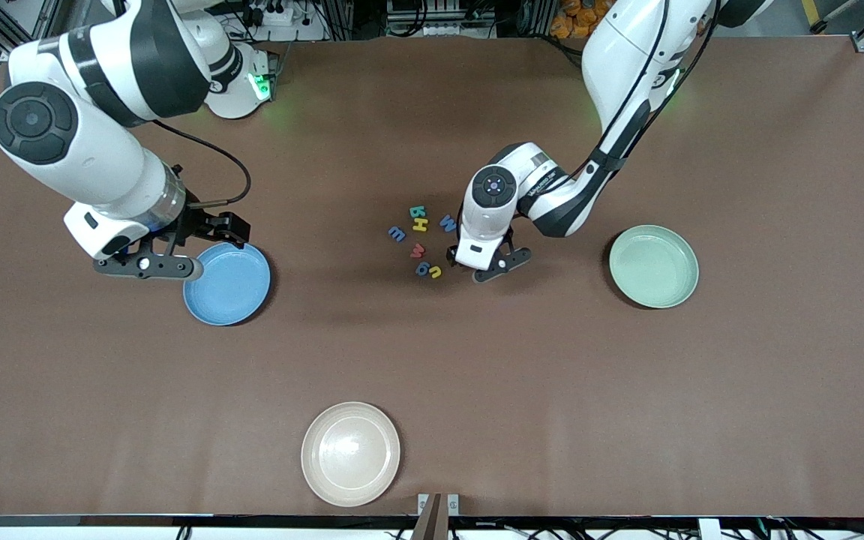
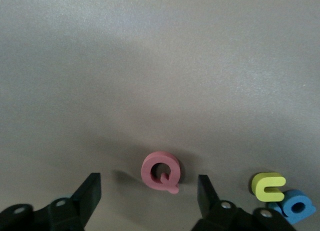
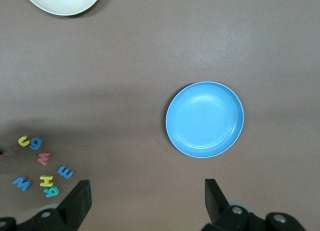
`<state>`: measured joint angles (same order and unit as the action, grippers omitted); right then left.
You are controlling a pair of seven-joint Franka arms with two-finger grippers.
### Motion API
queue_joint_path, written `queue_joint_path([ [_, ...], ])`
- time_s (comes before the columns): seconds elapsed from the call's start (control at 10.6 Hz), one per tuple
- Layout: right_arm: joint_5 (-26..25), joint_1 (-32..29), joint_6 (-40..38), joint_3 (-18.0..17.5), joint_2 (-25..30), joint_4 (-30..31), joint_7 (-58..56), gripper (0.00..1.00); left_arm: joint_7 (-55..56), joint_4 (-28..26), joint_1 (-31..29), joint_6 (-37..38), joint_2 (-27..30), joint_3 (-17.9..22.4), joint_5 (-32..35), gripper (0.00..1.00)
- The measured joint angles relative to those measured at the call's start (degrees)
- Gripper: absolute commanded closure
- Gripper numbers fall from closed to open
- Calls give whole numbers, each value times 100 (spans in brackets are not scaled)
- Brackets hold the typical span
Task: Sort upper and lower case letters into plates
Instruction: 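Grasp the pink Q with the left gripper and lift it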
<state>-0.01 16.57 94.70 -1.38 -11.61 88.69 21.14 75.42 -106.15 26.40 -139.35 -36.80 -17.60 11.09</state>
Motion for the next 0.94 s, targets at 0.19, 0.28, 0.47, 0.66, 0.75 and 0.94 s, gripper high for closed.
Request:
queue_joint_path([
  [0.19,4,45,6,-14,-10,0,119,0,0,1,0,-25,-27,1,0,26],
  [0.28,4,126,29,-19,-30,2,245,0,0,2,0,-46,-44,1,0,27],
  [0.47,36,235,55,-28,-99,37,366,0,1,3,0,-103,-81,2,0,31],
  [0.66,156,292,82,-29,-131,129,371,0,1,6,0,-108,-97,3,0,55],
  [0.75,173,314,121,-30,-140,168,376,0,1,6,0,-108,-102,3,0,67],
  [0.94,194,346,272,-31,-148,301,384,0,1,11,0,-111,-108,4,109,100],
])
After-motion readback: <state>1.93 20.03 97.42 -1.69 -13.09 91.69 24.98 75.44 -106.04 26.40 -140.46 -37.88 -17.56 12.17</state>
